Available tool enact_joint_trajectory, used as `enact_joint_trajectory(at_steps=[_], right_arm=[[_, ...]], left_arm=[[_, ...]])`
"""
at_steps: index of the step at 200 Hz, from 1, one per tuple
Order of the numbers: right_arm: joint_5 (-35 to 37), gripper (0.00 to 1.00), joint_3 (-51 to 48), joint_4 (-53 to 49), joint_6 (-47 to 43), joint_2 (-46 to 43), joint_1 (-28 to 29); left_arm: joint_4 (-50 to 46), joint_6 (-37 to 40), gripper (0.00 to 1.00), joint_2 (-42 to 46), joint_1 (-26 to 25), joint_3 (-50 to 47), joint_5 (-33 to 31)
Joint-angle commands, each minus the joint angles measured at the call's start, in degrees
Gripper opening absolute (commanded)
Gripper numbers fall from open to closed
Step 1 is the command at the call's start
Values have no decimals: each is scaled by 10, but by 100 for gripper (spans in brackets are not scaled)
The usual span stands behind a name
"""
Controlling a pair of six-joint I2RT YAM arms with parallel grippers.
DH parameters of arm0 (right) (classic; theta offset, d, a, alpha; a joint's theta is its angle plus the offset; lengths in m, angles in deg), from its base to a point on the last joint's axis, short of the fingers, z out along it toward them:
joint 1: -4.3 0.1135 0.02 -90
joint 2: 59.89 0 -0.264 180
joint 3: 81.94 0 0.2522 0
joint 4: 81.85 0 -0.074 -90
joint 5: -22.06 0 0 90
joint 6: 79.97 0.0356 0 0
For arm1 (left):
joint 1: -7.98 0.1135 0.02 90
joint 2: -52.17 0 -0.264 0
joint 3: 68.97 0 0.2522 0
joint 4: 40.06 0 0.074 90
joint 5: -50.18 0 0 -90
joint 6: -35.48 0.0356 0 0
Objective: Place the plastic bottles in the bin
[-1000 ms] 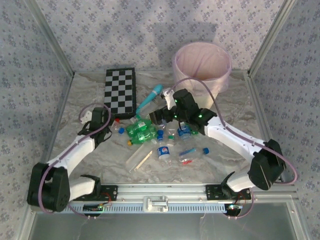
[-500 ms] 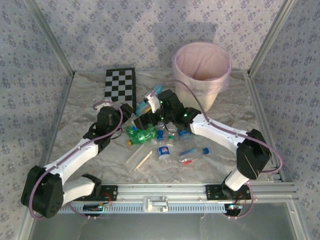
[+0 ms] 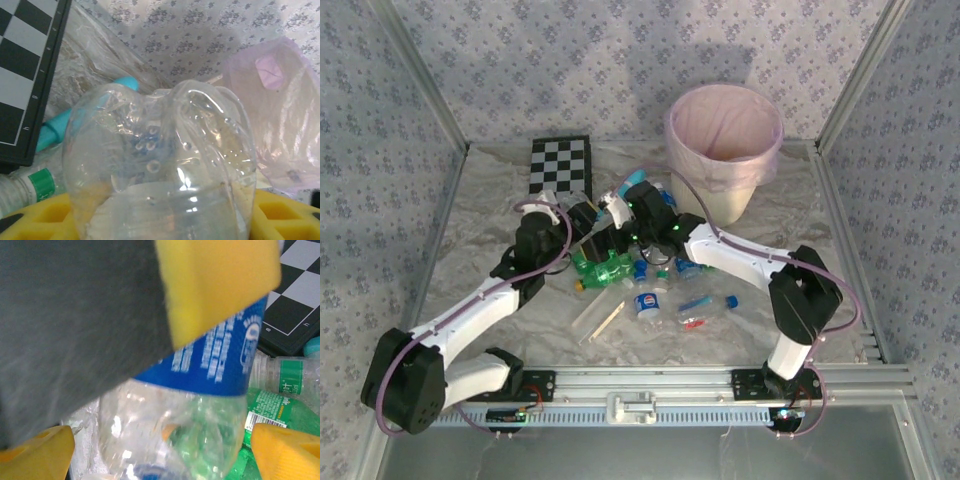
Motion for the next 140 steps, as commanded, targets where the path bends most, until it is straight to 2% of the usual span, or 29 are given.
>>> enact_joint_trajectory(at_steps=[1, 51, 99, 119, 140], right_arm=[[-1, 91, 18, -1, 14, 8, -3], [1, 78, -6, 42, 41, 13, -15], [-7, 56, -28, 81, 52, 6, -17], [-21, 46, -31, 94, 55, 3, -17], [-33, 44, -25, 95, 55, 4, -16]], left_arm=[[33, 2, 57, 1, -7, 14, 12], [69, -44, 57, 0, -10, -3, 32], [33, -52, 57, 29, -19, 0, 36], [19, -56, 60, 43, -24, -7, 30], [15, -59, 65, 55, -26, -14, 24]])
